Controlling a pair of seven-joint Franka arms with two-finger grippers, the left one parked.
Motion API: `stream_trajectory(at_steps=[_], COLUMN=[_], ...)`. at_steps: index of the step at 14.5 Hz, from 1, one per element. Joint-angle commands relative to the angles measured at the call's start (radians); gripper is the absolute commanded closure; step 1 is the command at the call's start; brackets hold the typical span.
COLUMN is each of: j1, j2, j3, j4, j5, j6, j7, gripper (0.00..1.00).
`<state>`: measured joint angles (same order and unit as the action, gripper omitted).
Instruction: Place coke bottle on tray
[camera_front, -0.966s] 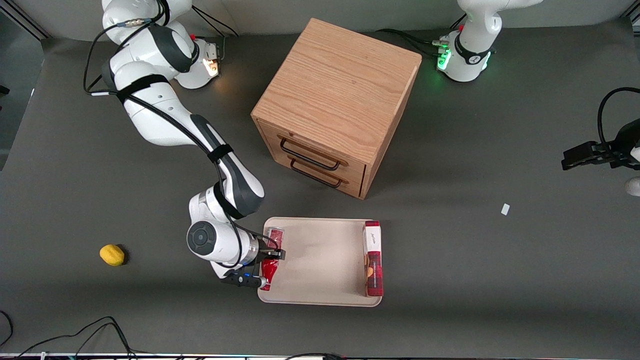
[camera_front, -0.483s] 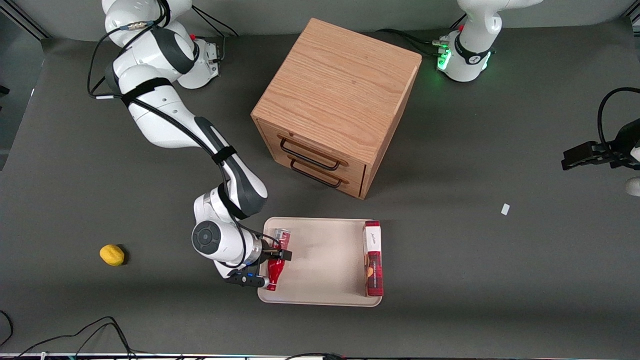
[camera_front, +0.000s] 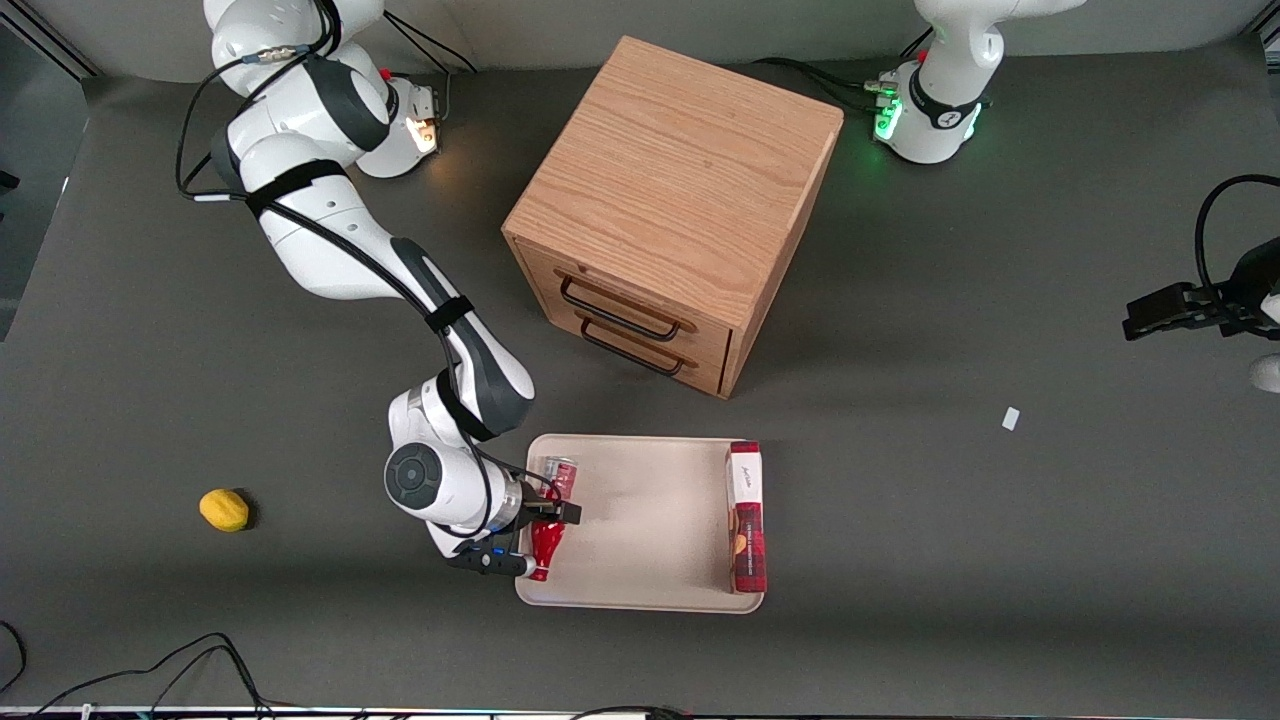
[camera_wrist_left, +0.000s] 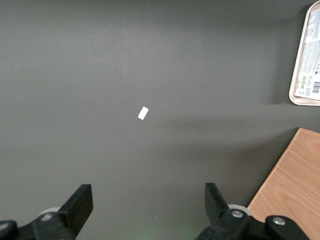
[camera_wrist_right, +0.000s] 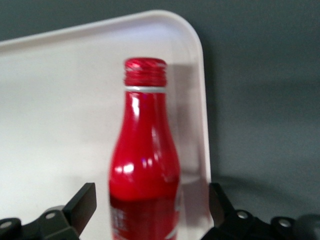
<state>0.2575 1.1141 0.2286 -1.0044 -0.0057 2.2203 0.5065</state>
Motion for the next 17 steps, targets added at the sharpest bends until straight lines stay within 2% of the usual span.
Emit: stream_trajectory(at_steps=[1,3,5,8,13,15,17], j1=[0.009,0.006,0.0,-0.014,-0.099,-0.107,-0.109], j2=[-0.075,-0.164,-0.267,-0.428,-0.644,-0.739,-0.876], j3=[-0.008,0.0,0.001,-0.005,-0.02,-0.09,-0.136], j4=[-0.003,-0.005,-0.01,-0.014,-0.014,-0.029,-0.147], j5=[-0.013,-0.011,-0.008,-0.013,-0.013,-0.002,0.003], j6=[-0.005,-0.054,-0.164,-0.4,-0.85,-0.97,-0.993], j7=[0.007,0.004,0.004,0.003,-0.005,-0.031,-0.081], gripper=[0.0,0.0,0.0,0.0,0.0,0.0,0.0])
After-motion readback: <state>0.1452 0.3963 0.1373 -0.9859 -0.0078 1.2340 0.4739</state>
